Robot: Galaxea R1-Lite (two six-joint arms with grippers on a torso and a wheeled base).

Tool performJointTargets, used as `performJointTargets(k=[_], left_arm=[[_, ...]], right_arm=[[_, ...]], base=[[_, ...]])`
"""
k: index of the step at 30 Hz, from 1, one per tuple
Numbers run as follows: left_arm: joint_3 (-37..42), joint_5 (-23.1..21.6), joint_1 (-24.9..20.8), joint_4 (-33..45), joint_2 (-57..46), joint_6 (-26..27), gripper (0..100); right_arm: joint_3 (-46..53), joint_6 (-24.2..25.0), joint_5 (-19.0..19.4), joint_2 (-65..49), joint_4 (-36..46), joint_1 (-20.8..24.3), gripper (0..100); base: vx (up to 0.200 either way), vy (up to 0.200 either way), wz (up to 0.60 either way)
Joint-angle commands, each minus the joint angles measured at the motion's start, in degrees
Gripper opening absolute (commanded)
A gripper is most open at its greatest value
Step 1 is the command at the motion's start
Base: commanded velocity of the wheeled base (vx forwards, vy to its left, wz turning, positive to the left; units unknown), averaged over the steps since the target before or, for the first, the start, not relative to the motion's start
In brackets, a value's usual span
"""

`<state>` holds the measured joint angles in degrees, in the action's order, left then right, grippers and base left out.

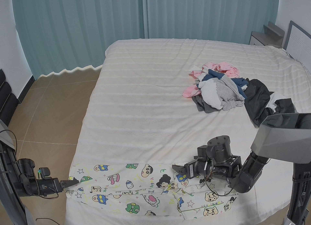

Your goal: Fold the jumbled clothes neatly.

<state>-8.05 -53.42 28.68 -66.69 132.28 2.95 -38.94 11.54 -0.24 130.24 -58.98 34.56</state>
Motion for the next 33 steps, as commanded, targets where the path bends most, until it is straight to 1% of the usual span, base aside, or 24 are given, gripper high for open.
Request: performJointTargets(k=[1,3,5,6,7,8,9,10,12,16,19,26,29,33], left_arm=[[-0.3,4.6,-1.2,-1.9,-1.3,0.0,100],[-0.9,12.1,-3.6,-1.9,-1.2,-0.1,100],[-1.8,18.4,-5.9,-1.9,-1.1,-0.3,100],[-1.8,18.7,-6.1,-1.9,-1.1,-0.3,100],[-2.1,20.5,-7.2,-1.9,-1.7,-0.4,100],[-2.3,20.9,-7.8,-1.9,-1.9,-0.4,100],[-2.3,20.9,-7.8,-1.9,-1.9,-0.4,100],[-3.1,21.0,-9.5,-1.9,-2.4,-0.7,100],[-3.6,21.0,-10.6,-1.9,-2.9,-1.5,100],[-3.6,20.2,-14.3,-1.9,-3.7,-6.7,100],[-3.6,20.5,-15.8,-1.9,-3.1,-7.2,100],[-4.3,20.8,-16.3,-1.3,-1.7,-6.6,100],[-4.3,20.9,-15.8,-1.3,-1.8,-6.1,100],[-4.3,20.9,-14.2,-1.1,-1.5,-3.7,100]], right_arm=[[10.5,5.9,0.0,-9.9,-4.7,-3.5,100],[15.6,8.6,0.0,-12.5,-8.4,-4.3,100],[20.7,10.8,0.0,-14.4,-13.0,-5.0,100],[21.1,11.0,0.0,-14.6,-13.4,-5.1,100],[26.2,12.4,-0.1,-16.1,-17.9,-5.6,100],[28.4,13.1,0.0,-16.5,-20.1,-5.8,100],[28.4,13.1,0.0,-16.5,-20.1,-5.8,100],[32.8,14.6,0.1,-16.9,-25.4,-6.4,100],[35.3,16.4,0.1,-16.3,-29.0,-7.0,100],[35.7,19.0,0.1,-15.4,-28.8,-7.8,100],[35.7,19.6,0.2,-14.3,-28.8,-7.8,100],[36.1,20.4,0.2,-12.3,-28.8,-7.7,100],[36.2,20.7,0.2,-12.2,-28.8,-7.5,100],[36.4,20.8,0.2,-12.2,-28.8,-7.5,100]], base=[[0.000,0.000,0.00],[0.000,0.000,0.00],[0.000,0.000,0.00],[0.000,0.000,0.00],[0.000,0.000,0.00],[0.000,0.000,0.00],[0.000,0.000,0.00],[0.000,0.000,0.00],[0.000,0.000,0.00],[0.000,0.000,0.00],[0.000,0.000,0.00],[0.000,0.000,0.00],[0.000,0.000,0.00],[0.000,0.000,0.00]])
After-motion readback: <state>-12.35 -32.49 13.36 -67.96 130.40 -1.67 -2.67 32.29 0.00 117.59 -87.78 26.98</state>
